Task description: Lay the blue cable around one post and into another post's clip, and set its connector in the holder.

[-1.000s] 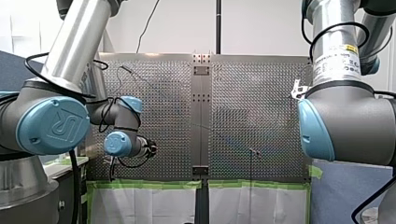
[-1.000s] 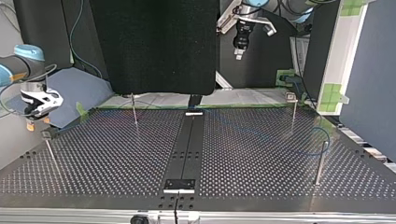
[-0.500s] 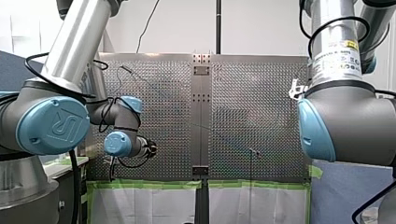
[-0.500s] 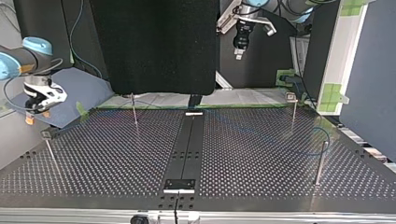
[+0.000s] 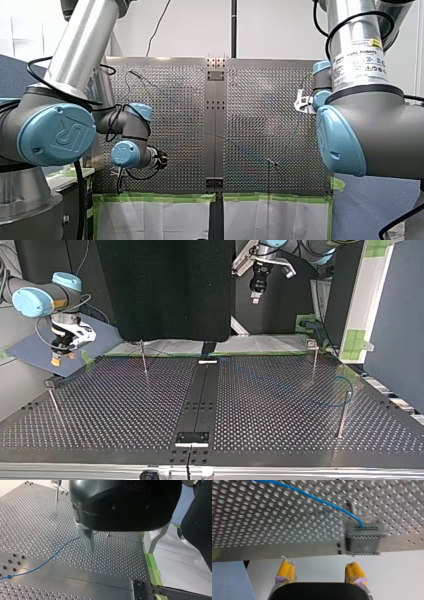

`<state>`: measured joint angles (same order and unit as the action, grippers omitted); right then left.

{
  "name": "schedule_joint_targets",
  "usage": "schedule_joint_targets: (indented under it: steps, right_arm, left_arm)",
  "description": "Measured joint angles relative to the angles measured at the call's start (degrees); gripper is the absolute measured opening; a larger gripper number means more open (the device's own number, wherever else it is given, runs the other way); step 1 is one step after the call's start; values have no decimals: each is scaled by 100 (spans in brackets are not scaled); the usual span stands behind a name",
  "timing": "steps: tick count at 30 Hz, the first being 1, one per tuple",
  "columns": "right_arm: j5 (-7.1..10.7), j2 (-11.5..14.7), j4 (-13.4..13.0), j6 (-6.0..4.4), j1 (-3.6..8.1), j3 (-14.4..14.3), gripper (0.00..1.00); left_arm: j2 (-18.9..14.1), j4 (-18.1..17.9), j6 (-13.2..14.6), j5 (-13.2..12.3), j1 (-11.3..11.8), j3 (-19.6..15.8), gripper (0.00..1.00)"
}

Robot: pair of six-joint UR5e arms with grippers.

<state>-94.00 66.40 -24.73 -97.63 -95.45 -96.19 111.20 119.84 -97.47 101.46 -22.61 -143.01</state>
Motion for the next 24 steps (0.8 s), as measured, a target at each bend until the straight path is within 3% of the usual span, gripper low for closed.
schedule_joint_targets:
  steps: [7, 9, 17, 24]
  right_arm:
    - [-310, -1, -29, 175, -342, -69, 100]
    - [-328, -3, -29, 229, -426, -69, 100]
    - [-51, -6, 89, 440, -799, -72, 100]
    - [66, -7, 158, 502, -1134, -76, 100]
  left_arm:
    - [1, 24, 0, 0, 0, -4, 100]
    - [1, 28, 0, 0, 0, -4, 100]
    - [0, 15, -56, 10, 2, 2, 100]
    - [-3, -62, -364, -7, 8, 206, 100]
